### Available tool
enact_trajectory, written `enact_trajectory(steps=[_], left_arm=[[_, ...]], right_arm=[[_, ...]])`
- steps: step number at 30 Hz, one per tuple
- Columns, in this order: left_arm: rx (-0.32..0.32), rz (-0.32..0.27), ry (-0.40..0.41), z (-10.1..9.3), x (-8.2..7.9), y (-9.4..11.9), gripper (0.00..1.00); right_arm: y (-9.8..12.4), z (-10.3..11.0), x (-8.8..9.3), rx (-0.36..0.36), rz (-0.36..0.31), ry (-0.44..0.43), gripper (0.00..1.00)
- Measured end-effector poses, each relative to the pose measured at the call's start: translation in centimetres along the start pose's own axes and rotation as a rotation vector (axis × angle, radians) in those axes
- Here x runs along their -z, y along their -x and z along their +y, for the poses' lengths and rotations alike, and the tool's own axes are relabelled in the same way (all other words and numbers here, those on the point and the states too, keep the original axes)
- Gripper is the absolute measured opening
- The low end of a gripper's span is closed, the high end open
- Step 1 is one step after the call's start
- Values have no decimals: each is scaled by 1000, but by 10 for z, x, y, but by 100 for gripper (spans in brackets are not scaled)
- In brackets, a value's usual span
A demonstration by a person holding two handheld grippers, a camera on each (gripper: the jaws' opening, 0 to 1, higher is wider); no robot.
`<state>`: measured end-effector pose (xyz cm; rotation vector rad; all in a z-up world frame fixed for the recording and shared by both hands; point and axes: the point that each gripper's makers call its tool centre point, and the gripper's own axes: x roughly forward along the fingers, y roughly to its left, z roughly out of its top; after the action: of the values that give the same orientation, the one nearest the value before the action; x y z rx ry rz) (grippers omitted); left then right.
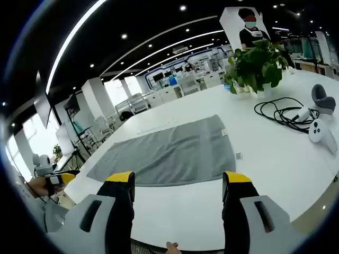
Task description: Fold the towel on the table until its edges align and the towel forms a compact rectangular stack.
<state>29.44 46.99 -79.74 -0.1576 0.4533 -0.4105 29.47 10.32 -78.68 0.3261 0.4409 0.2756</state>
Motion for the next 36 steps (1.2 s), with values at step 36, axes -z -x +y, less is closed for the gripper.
enact_trajectory(steps=[36], left_arm=[[4,7,0,-2,2,0,92]], right_arm=[[-2,1,3,-9,16,-20,67]])
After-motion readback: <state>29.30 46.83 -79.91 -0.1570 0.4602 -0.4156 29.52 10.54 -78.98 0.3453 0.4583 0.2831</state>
